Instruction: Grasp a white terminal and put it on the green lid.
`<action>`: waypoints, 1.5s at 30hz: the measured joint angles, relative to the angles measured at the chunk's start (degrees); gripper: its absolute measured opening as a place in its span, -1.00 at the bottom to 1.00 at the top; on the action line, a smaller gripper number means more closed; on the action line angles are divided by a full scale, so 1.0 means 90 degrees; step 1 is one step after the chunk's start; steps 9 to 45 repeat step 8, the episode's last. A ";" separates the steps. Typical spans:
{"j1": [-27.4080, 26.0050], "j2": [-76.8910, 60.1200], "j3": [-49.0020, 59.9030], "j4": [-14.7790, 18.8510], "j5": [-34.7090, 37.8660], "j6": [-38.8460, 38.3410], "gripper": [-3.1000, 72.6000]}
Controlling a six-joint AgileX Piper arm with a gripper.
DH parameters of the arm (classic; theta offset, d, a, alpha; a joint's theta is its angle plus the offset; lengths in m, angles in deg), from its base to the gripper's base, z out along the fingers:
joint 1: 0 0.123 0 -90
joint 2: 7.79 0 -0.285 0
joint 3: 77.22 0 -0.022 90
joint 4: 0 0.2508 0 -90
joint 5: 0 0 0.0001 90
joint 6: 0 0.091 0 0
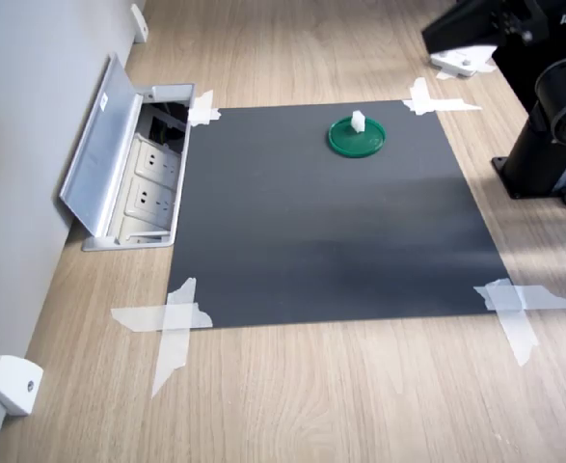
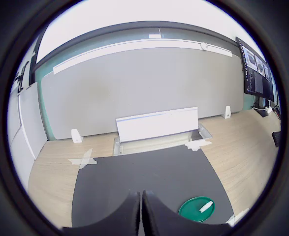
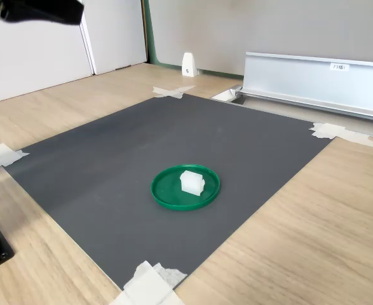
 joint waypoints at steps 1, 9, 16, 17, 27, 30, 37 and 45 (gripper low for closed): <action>0.0000 -0.0226 0.0073 0.0000 0.0028 0.0000 -0.94; 0.0000 -0.0985 0.0337 0.0000 0.0099 0.0011 -0.94; 0.0000 -0.0985 0.0337 0.0000 0.0099 0.0011 -0.94; 0.0000 -0.0985 0.0337 0.0000 0.0099 0.0011 -0.94; 0.0000 -0.0985 0.0337 0.0000 0.0099 0.0011 -0.94; 0.0000 -0.0985 0.0337 0.0000 0.0099 0.0011 -0.94; 0.0000 -0.0985 0.0337 0.0000 0.0099 0.0011 -0.94; 0.0000 -0.0985 0.0337 0.0000 0.0099 0.0011 -0.94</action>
